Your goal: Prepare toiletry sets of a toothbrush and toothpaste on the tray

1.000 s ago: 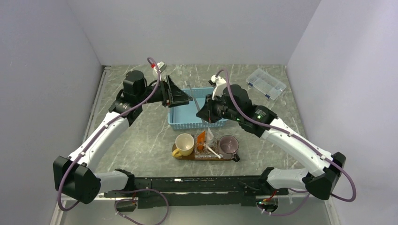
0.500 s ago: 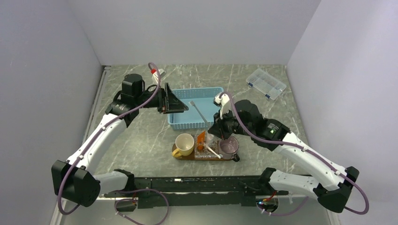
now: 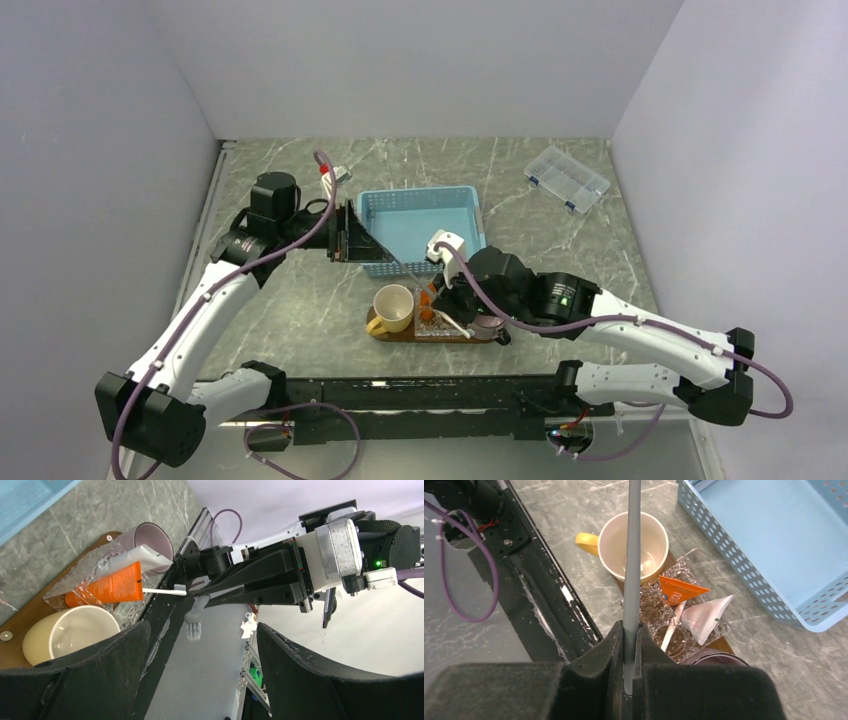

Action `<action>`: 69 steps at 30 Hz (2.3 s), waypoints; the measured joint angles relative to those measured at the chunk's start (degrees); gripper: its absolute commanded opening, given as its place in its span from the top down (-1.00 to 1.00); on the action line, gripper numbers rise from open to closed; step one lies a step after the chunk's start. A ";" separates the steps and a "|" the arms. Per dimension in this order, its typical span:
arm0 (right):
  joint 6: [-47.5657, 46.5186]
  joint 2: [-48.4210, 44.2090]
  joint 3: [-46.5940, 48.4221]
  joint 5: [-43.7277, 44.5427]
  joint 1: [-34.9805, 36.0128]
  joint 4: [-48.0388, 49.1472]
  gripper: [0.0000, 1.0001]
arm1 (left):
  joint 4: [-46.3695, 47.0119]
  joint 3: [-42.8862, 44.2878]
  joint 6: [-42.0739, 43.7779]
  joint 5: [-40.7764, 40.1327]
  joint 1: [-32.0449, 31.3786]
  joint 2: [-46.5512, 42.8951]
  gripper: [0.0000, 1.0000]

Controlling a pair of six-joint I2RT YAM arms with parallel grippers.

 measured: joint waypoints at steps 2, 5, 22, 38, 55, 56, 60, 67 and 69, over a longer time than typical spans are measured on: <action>-0.11 0.59 0.48 2.21 1.25 -0.22 1.00 | -1.53 0.00 1.14 0.76 0.00 -0.72 -0.64; -0.22 0.79 0.76 3.96 2.10 -0.26 1.00 | -4.02 0.00 3.10 1.70 0.00 -1.36 -0.63; -1.57 2.12 1.03 6.32 6.21 -0.15 1.00 | -9.29 0.00 6.91 3.67 0.00 -1.60 -0.29; -1.75 3.85 1.03 7.63 8.02 -0.11 1.00 | -9.73 0.00 7.96 4.17 0.07 -1.57 0.59; -0.79 0.42 0.90 10.45 8.44 -0.61 0.04 | -13.35 0.46 11.34 -2.47 -1.42 -1.51 1.00; -0.63 -0.44 0.76 10.86 8.44 -0.63 0.00 | -13.81 0.63 11.41 -4.04 -1.88 -1.90 1.00; -0.13 -4.74 -0.57 12.46 8.44 -0.59 -0.05 | -15.30 1.38 11.85 -11.80 -5.46 -5.38 1.00; 0.94 -10.38 -3.26 14.75 8.48 -0.57 -0.08 | -16.46 2.38 11.87 -21.97 -12.57 -10.47 1.00; 1.38 -11.04 -3.87 15.32 8.48 -0.52 -0.08 | -17.38 2.80 11.87 -25.46 -14.47 -10.69 1.00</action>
